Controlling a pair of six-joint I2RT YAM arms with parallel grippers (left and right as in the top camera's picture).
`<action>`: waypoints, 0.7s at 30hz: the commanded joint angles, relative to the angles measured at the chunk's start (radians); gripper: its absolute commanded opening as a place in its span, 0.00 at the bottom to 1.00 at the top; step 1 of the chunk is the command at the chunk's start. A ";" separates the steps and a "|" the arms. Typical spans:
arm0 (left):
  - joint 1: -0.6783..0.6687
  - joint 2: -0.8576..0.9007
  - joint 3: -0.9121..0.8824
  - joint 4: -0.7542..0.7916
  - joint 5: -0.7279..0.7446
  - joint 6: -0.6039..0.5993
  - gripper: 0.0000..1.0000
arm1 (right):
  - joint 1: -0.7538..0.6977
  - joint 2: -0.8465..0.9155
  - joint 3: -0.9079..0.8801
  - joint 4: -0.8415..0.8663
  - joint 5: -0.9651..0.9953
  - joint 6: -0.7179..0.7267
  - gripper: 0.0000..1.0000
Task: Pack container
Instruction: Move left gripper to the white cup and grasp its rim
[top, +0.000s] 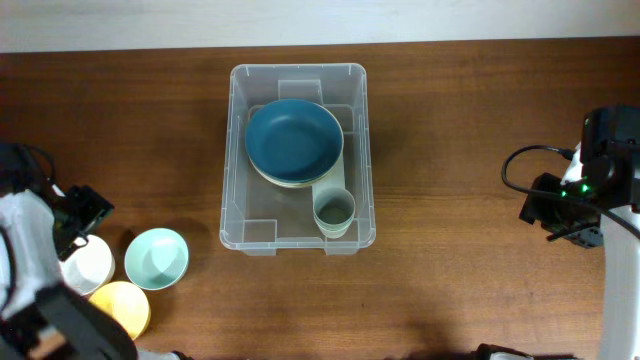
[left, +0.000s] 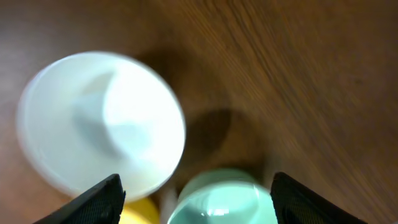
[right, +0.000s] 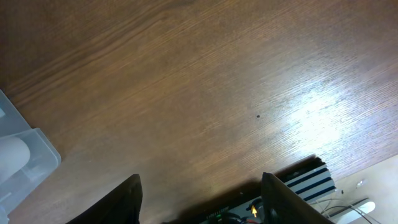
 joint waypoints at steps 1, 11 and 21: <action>0.003 0.109 -0.003 0.026 0.021 0.000 0.77 | -0.001 -0.014 0.000 -0.003 0.010 0.000 0.57; 0.003 0.238 -0.004 0.063 -0.087 0.000 0.76 | -0.001 -0.014 0.000 -0.003 0.010 0.000 0.57; 0.002 0.241 -0.004 0.103 -0.089 0.001 0.54 | -0.001 -0.014 0.000 -0.005 0.010 0.000 0.57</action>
